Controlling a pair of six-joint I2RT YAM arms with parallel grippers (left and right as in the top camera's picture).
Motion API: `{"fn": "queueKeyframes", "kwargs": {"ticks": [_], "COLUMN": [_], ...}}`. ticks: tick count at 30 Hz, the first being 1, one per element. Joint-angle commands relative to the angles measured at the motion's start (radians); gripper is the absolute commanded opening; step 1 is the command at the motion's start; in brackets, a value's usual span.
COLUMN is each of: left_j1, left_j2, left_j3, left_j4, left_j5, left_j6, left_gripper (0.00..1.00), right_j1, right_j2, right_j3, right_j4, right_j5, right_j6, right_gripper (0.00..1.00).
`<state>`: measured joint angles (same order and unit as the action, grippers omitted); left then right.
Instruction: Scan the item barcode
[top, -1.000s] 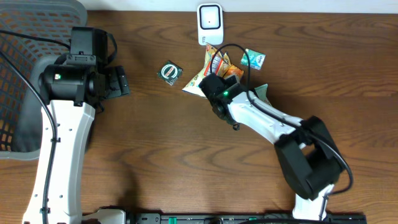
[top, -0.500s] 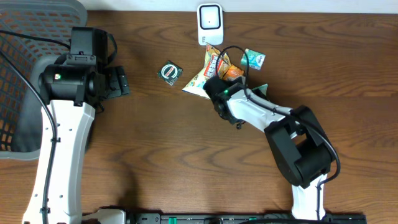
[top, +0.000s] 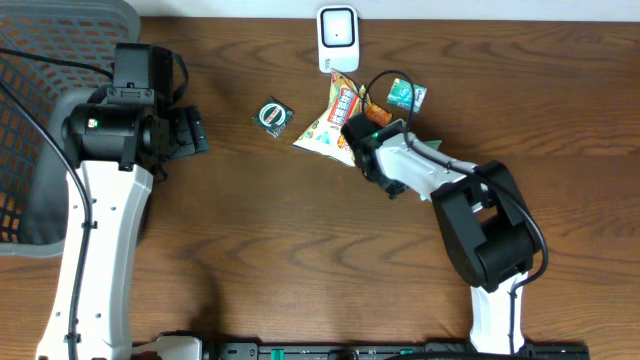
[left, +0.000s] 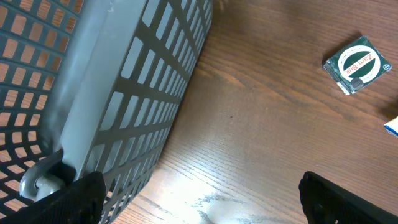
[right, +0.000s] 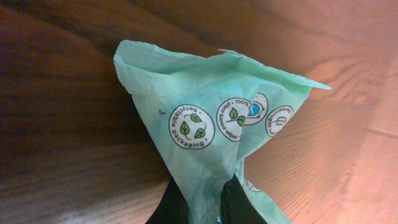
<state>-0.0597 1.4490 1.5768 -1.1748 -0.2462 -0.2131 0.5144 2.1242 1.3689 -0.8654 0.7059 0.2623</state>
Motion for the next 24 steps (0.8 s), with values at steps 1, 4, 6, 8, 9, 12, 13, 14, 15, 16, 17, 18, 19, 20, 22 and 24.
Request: {"fn": "queueKeyframes", "kwargs": {"ticks": [1,4,6,8,9,12,13,14,15,16,17,18,19,20,22,24], "left_j1": [0.005,0.005,0.005,0.005,0.005,0.005,0.005,0.005,0.005,0.005,0.005,0.005,0.005,0.005,0.005,0.005], "left_j2": [-0.007,-0.007,-0.007,-0.007,-0.007,-0.007,-0.007,-0.007,-0.007,-0.007,-0.007,-0.007,-0.007,-0.007,-0.007,-0.007], "left_j3": [0.009,0.009,0.009,0.009,0.009,0.009,0.009,0.009,0.009,0.009,0.009,0.009,0.009,0.009,0.009,0.009], "left_j4": [-0.003,-0.003,-0.003,-0.003,-0.003,-0.003,-0.003,-0.003,-0.003,-0.003,-0.003,-0.003,-0.003,-0.003,-0.003,-0.003], "left_j5": [-0.017,-0.017,-0.017,-0.017,-0.017,-0.017,-0.017,-0.017,-0.017,-0.017,-0.017,-0.017,-0.017,-0.017,-0.017,-0.017], "left_j6": [-0.006,-0.006,-0.006,-0.006,-0.006,-0.006,-0.006,-0.006,-0.006,-0.006,-0.006,-0.006,-0.006,-0.006,-0.006,-0.006], "left_gripper": [0.98,0.98,0.98,0.98,0.98,0.98,0.98,0.98,0.98,0.98,0.97,0.98,0.98,0.98,0.98,0.98], "right_j1": [-0.024,-0.051,-0.079,-0.11,-0.13,-0.192,-0.212,-0.235,-0.254,-0.275,-0.3,-0.313,-0.332,-0.352,-0.386,-0.422], "right_j2": [-0.011,-0.059,-0.093,-0.124,-0.138,-0.146,-0.142,-0.14,-0.138,-0.136,-0.136,-0.135,-0.134,-0.134,-0.134,-0.134], "right_j3": [0.064,0.132,0.166,0.179,0.179,0.178,0.172,0.158,0.144,0.125,0.096,0.077,0.047,0.012,-0.053,-0.11], "right_j4": [-0.055,-0.087,-0.091,-0.082,-0.072,-0.054,-0.046,-0.037,-0.028,-0.02,-0.007,0.003,0.023,0.048,0.099,0.134], "right_j5": [-0.323,-0.541,-0.702,-0.855,-0.939,-1.173,-1.252,-1.341,-1.406,-1.468,-1.534,-1.567,-1.619,-1.677,-1.754,-1.774], "right_j6": [-0.049,-0.139,-0.193,-0.248,-0.281,-0.366,-0.395,-0.423,-0.441,-0.453,-0.455,-0.455,-0.458,-0.459,-0.458,-0.458], "right_gripper": [0.01,0.01,0.01,0.01,0.01,0.01,0.01,0.01,0.01,0.01,0.01,0.01,0.01,0.01,0.01,0.01]}}
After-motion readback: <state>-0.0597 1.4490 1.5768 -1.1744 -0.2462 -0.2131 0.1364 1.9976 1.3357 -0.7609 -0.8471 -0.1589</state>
